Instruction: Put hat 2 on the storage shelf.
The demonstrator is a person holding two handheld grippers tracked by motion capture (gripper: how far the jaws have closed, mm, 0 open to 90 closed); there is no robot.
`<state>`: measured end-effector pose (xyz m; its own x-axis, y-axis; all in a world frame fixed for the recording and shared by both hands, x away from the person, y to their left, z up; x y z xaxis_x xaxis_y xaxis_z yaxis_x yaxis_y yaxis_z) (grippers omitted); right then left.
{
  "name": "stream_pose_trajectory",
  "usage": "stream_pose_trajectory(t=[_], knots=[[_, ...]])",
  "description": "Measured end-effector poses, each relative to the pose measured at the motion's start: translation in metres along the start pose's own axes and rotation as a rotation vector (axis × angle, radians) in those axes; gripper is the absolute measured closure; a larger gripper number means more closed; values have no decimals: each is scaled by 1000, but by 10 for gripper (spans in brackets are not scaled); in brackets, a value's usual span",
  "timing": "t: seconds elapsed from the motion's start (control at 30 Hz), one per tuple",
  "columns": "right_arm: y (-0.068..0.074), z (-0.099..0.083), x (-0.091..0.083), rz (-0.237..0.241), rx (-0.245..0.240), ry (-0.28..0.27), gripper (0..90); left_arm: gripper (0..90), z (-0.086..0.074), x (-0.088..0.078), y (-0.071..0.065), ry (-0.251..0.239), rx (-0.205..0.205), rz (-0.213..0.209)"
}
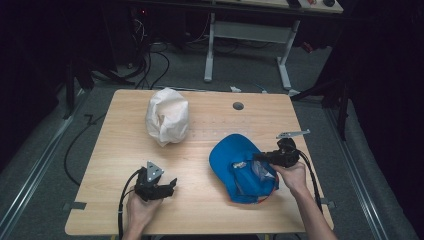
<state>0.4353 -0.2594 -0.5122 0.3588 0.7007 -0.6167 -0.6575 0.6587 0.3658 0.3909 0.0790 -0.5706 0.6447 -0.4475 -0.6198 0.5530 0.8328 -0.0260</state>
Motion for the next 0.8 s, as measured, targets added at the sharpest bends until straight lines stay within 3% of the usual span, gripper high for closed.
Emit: stream_pose_trajectory(t=[0.07,0.13,0.4,0.6,0.8], knots=[[3,4,0,6,10,-8,861,215,4,0,-5,-9,16,-8],[6,10,0,8,12,-12,861,211,15,1,-20,-24,65,-31],[23,33,7,37,24,-36,860,171,36,13,-51,-22,155,-101],[31,44,16,57,41,-39,860,158,48,20,-62,-36,163,-130],[34,50,20,68,57,-42,859,153,50,30,-64,-16,163,-122]])
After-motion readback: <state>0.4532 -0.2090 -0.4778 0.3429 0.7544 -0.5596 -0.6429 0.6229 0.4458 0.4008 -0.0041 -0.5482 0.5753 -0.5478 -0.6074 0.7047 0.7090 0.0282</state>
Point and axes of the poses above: each handheld gripper's, and its own axes: x roughly forward along the jaws, z roughly out of its top, y roughly to its left, the point moved 8 cm from there along x, roughly forward along the jaws, and after that the axes turned 4 degrees about -x, right-handed, at the moved point
